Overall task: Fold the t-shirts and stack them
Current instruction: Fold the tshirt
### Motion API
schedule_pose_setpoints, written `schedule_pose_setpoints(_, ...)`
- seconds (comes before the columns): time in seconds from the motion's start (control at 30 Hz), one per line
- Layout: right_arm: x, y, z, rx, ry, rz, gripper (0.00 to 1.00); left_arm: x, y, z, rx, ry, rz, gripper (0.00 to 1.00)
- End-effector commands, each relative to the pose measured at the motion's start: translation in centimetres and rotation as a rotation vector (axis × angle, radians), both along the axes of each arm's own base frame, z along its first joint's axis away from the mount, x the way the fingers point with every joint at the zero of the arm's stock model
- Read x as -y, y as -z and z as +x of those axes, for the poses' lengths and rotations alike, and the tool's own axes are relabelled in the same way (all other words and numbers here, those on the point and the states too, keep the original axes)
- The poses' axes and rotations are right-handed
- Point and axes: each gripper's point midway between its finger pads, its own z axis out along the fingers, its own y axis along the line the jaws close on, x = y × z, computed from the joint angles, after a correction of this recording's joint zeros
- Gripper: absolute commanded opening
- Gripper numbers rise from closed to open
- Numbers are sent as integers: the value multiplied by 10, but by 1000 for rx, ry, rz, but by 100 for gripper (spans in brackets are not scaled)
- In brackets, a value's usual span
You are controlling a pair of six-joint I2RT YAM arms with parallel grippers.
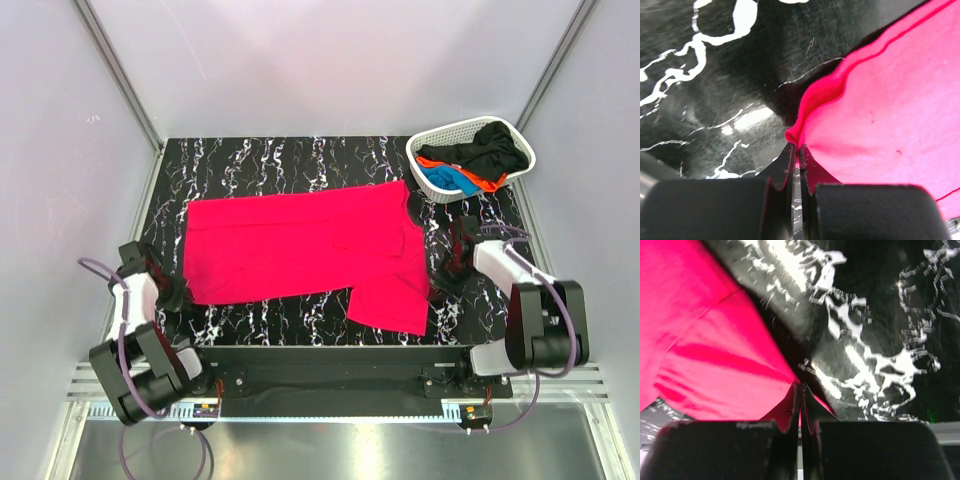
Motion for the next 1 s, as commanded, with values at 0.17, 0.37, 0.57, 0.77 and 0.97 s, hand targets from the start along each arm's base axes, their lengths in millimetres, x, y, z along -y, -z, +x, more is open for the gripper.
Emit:
schedule_pose_setpoints(0.17, -5, -31, -6, 70, 24, 35, 0, -4, -14, -15, -11, -38, 45, 0)
schedule_pose_setpoints(0.37, -8, -52, -5, 137, -3, 47, 0, -6, -24, -12, 3, 24, 61, 0)
schedule_pose_setpoints(0.57, 1, -74, 37, 261, -48, -21, 0, -12, -34, 11, 53, 84, 68, 0)
schedule_pose_setpoints(0.77, 0, -93, 96, 329, -67, -52, 0, -29, -52, 47, 99, 104, 96, 0)
schedule_pose_setpoints(0.97, 4, -101, 154, 356, -63, -94, 0, -31, -55, 91, 97, 174, 100, 0)
